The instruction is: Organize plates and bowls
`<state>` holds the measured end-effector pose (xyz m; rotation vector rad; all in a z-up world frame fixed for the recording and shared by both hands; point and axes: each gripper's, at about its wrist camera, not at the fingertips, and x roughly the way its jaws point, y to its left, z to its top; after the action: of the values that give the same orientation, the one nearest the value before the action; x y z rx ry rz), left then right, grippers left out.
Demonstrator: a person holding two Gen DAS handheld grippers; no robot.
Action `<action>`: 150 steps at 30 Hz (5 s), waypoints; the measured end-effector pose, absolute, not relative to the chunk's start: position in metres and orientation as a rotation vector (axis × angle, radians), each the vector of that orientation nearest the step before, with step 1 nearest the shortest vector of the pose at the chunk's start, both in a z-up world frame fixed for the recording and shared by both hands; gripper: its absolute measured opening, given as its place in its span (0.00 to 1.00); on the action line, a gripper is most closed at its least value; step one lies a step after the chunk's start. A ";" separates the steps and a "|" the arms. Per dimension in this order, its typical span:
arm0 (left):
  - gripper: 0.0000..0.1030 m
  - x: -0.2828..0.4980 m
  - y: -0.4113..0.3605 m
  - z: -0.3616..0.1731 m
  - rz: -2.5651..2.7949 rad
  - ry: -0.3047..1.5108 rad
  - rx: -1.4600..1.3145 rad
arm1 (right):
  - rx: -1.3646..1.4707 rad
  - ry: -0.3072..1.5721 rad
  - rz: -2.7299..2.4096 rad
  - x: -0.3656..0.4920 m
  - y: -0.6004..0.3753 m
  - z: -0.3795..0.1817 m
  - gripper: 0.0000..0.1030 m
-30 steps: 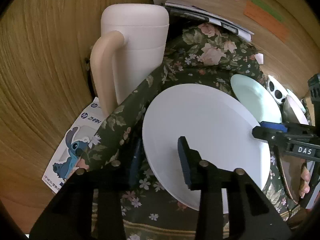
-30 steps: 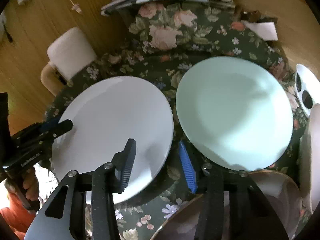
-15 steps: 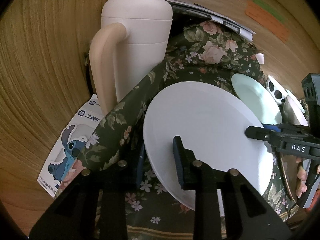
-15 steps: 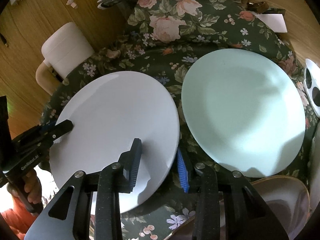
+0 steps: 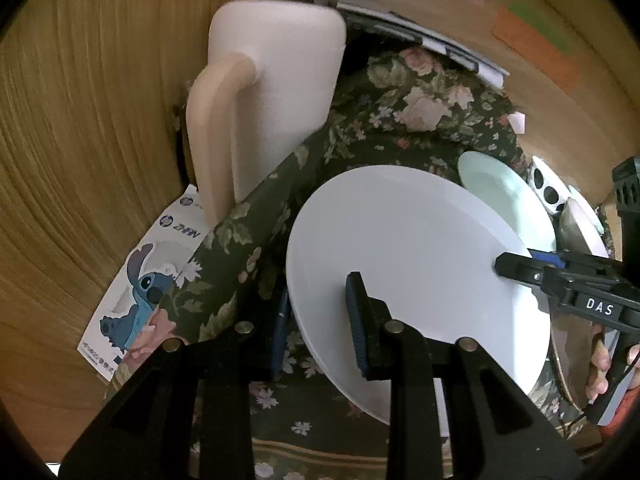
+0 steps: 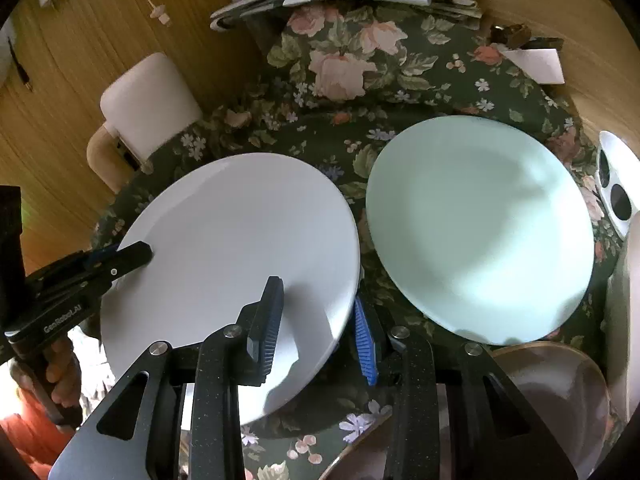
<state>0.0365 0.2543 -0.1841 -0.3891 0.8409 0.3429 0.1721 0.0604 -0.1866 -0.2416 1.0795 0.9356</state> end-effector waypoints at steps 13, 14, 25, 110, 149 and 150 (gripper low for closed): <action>0.27 0.043 0.231 -0.158 0.296 0.783 -0.355 | -0.185 1.022 0.899 0.172 0.030 -0.164 0.30; 0.27 0.044 0.227 -0.155 0.289 0.778 -0.353 | -0.182 1.019 0.895 0.172 0.027 -0.162 0.30; 0.27 0.048 0.190 -0.140 0.228 0.748 -0.316 | -0.152 0.989 0.846 0.170 -0.020 -0.151 0.30; 0.27 0.087 0.070 -0.184 0.029 0.876 -0.272 | -0.109 1.021 0.560 0.166 -0.163 -0.159 0.43; 0.83 0.192 0.197 -0.163 0.132 0.835 -0.256 | -0.300 1.134 0.691 0.337 0.005 -0.173 0.45; 0.83 0.195 0.198 -0.167 0.128 0.844 -0.256 | -0.314 1.157 0.685 0.344 0.008 -0.179 0.45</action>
<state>0.1951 0.1981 -0.1671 -0.2555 0.8441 0.1280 0.3435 0.0082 -0.1790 -0.3138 1.1572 0.6849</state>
